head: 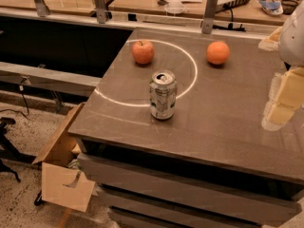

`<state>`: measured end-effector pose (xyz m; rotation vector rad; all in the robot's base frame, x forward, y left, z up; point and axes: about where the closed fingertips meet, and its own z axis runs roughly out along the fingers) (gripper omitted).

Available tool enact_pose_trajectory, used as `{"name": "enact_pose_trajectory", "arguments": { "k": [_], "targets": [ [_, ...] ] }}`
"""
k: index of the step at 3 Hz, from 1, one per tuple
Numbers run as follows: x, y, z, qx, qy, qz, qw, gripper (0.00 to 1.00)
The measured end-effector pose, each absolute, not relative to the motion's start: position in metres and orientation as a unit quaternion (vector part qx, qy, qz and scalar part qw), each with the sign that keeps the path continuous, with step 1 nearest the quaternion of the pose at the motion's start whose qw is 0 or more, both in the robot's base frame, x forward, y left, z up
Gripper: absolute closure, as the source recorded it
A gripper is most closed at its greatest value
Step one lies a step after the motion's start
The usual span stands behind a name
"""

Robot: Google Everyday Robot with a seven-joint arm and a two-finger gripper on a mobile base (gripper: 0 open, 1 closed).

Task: Knock 7up can over

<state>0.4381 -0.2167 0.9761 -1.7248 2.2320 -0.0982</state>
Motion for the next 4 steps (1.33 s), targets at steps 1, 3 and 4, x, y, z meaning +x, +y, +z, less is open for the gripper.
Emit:
{"name": "enact_pose_trajectory", "arguments": {
  "k": [1, 3, 4],
  "targets": [
    [0.438, -0.217, 0.976, -0.603, 0.781, -0.034, 0.159, 0.0],
    [0.421, -0.203, 0.955, -0.562, 0.785, 0.036, 0.259, 0.0],
    [0.428, -0.18, 0.931, -0.531, 0.764, 0.093, 0.354, 0.0]
  ]
}}
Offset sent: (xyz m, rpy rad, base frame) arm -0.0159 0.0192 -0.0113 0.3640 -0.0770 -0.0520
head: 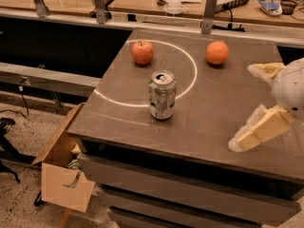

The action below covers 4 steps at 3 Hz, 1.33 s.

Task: Knock 7up can over

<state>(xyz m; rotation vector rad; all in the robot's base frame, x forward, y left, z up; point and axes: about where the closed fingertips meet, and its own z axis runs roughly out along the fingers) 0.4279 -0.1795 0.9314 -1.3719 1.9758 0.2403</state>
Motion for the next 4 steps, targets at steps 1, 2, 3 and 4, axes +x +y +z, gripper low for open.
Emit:
{"name": "enact_pose_trajectory", "arguments": {
  "k": [1, 2, 3, 4],
  "targets": [
    [0.434, -0.153, 0.925, -0.521, 0.745, 0.126, 0.396, 0.0],
    [0.435, -0.146, 0.927, -0.52, 0.741, 0.136, 0.403, 0.0],
    [0.435, -0.146, 0.927, -0.52, 0.741, 0.136, 0.403, 0.0],
    [0.442, -0.137, 0.913, -0.494, 0.739, 0.151, 0.433, 0.0]
  ]
}}
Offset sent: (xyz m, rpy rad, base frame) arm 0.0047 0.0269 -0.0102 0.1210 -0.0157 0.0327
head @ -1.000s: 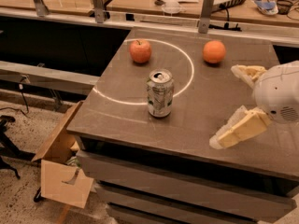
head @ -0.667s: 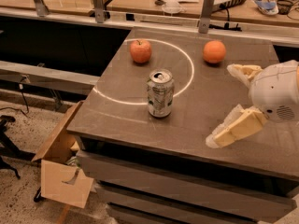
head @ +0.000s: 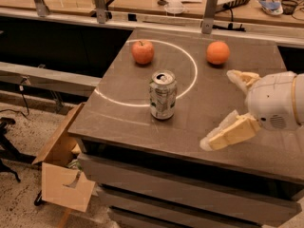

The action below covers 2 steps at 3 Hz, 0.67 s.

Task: Knock 7up can over

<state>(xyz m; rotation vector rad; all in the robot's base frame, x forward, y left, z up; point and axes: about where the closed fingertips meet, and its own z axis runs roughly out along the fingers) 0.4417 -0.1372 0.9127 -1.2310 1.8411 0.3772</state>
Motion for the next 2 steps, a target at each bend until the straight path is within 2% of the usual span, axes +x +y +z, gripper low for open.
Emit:
{"name": "enact_pose_trajectory", "arguments": {
  "k": [2],
  "targets": [
    [0.477, -0.101, 0.872, -0.421, 0.719, 0.211, 0.511, 0.0]
  ]
}}
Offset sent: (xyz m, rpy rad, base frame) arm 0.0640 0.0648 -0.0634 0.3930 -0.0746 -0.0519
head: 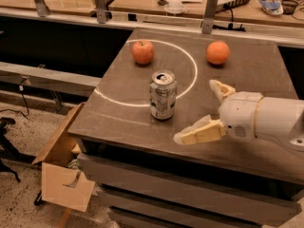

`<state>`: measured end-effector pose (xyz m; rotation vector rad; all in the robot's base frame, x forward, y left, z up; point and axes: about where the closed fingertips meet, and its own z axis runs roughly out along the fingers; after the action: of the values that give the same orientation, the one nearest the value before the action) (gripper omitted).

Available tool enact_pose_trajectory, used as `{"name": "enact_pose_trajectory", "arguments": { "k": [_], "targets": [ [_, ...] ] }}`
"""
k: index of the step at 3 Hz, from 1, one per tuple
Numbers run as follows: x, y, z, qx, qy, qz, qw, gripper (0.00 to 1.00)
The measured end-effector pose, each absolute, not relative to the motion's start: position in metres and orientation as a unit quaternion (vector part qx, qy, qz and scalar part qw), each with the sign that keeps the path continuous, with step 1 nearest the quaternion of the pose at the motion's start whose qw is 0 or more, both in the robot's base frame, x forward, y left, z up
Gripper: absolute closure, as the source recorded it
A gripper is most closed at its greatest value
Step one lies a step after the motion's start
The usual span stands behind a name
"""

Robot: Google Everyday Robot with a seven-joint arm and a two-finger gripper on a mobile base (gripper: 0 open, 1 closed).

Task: Knock 7up can over

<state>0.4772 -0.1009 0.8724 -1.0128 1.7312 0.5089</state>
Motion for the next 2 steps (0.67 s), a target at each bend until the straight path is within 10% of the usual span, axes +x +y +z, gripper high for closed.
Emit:
{"name": "enact_pose_trajectory", "arguments": {
  "k": [2],
  "targets": [
    [0.515, -0.067, 0.87, -0.401, 0.683, 0.243, 0.56, 0.04]
  ]
}}
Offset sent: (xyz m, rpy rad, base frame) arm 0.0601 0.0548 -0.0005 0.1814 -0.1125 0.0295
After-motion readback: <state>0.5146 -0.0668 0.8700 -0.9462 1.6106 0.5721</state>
